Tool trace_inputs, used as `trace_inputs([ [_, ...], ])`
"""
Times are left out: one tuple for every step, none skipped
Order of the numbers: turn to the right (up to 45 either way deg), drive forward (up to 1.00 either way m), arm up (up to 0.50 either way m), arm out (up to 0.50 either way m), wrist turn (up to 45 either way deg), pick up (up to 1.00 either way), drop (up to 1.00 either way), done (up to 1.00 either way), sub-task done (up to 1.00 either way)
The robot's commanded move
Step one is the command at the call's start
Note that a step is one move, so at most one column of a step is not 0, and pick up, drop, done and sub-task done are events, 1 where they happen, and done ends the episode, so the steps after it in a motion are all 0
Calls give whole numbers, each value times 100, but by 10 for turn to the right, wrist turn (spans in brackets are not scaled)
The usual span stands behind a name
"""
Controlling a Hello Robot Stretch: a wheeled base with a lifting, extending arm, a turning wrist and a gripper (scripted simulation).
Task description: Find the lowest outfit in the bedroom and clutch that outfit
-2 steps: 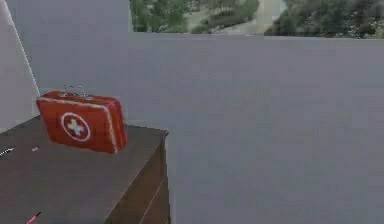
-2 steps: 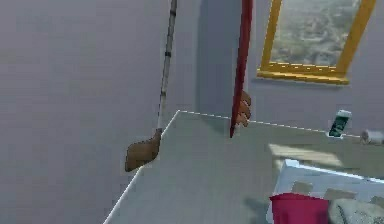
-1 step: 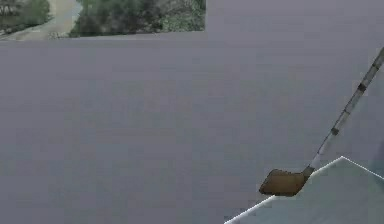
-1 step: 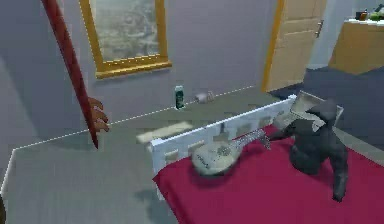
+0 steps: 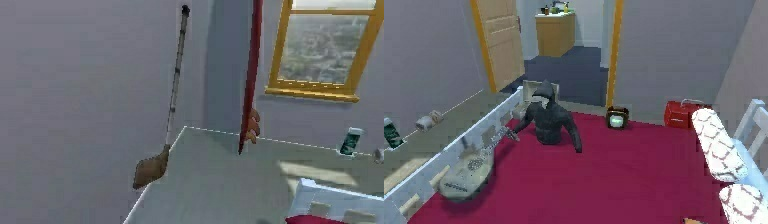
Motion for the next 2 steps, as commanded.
trace_inputs([
  [180, 0, 0, 0, 0, 0, 0, 0, 0],
  [30, 0, 0, 0, 0, 0, 0, 0, 0],
])
